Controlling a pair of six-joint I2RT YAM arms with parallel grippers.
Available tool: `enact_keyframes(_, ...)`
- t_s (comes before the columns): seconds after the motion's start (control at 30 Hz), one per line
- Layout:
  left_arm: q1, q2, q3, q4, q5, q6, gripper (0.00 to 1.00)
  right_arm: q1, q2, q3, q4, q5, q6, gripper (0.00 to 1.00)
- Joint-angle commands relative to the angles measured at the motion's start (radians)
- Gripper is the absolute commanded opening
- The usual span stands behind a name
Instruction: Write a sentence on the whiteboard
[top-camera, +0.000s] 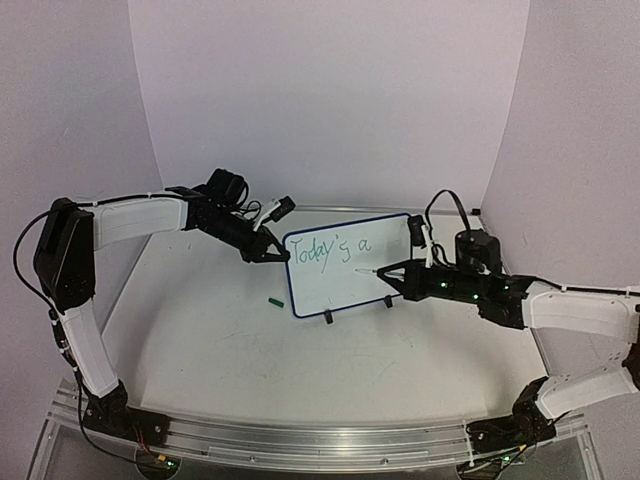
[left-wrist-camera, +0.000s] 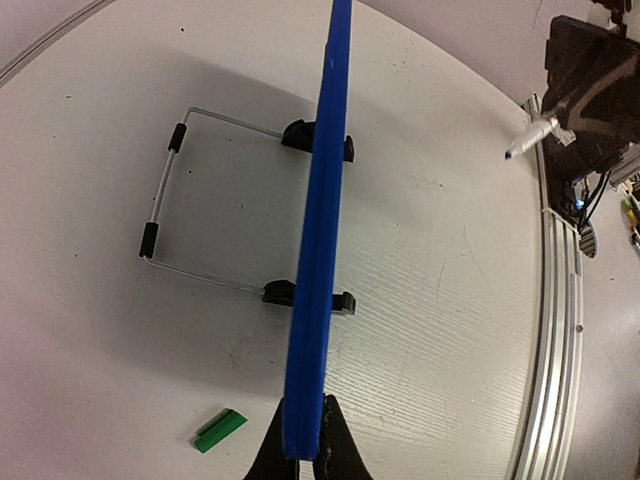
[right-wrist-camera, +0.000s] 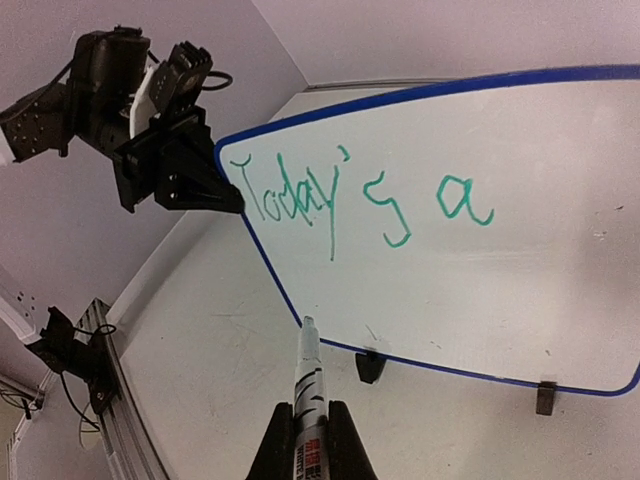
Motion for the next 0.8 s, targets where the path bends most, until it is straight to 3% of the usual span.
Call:
enact_keyframes(0.0, -0.004, -0.012, 0.004, -0.029, -0.055, 0.029, 0.00, 0.098, 0.100, 0.034, 0.111, 0.101, 0.019, 0.00)
enact_keyframes(0.43, -0.004, -0.012, 0.003, -0.031, -0.055, 0.028, 0.00, 0.191, 0.442, 0.226, 0.240, 0.156, 0.051, 0.00)
enact_keyframes(0.77, -0.003, -0.013, 0.003, -0.028, -0.053, 0.028, 0.00, 0.191, 0.538, 0.294, 0.258, 0.204, 0.064, 0.00)
